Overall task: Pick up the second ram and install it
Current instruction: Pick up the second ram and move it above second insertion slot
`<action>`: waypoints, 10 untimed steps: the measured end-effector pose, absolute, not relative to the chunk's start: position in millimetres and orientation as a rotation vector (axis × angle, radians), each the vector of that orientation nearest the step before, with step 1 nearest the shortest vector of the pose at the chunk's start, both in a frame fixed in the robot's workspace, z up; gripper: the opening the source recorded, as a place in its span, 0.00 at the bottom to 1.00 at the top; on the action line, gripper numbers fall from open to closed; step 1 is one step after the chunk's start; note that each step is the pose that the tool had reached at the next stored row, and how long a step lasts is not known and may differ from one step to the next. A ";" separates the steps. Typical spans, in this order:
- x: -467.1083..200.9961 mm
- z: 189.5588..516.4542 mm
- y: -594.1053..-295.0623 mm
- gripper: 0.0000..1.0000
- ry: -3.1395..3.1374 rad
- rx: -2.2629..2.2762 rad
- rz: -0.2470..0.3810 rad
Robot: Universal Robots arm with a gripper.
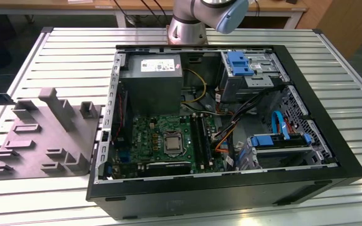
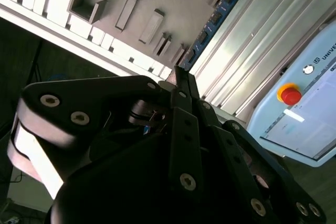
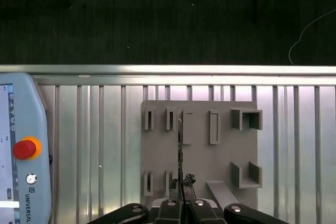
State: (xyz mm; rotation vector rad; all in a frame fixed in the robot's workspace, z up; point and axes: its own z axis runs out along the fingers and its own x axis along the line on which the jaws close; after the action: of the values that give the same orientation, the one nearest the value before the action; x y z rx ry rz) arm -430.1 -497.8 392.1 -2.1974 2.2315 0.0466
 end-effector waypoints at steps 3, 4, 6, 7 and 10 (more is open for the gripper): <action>-430.1 393.2 -497.8 0.12 2.231 -2.197 0.047; -430.1 393.3 -497.8 0.12 2.231 -2.197 0.047; -430.1 393.6 -497.8 0.12 2.231 -2.197 0.047; -430.1 393.7 -497.8 0.12 2.231 -2.197 0.047; -428.0 393.9 -497.7 0.12 2.232 -2.198 0.047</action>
State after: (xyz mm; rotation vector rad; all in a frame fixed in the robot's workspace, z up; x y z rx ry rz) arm -428.0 -497.7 393.9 -2.1975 2.2317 0.0468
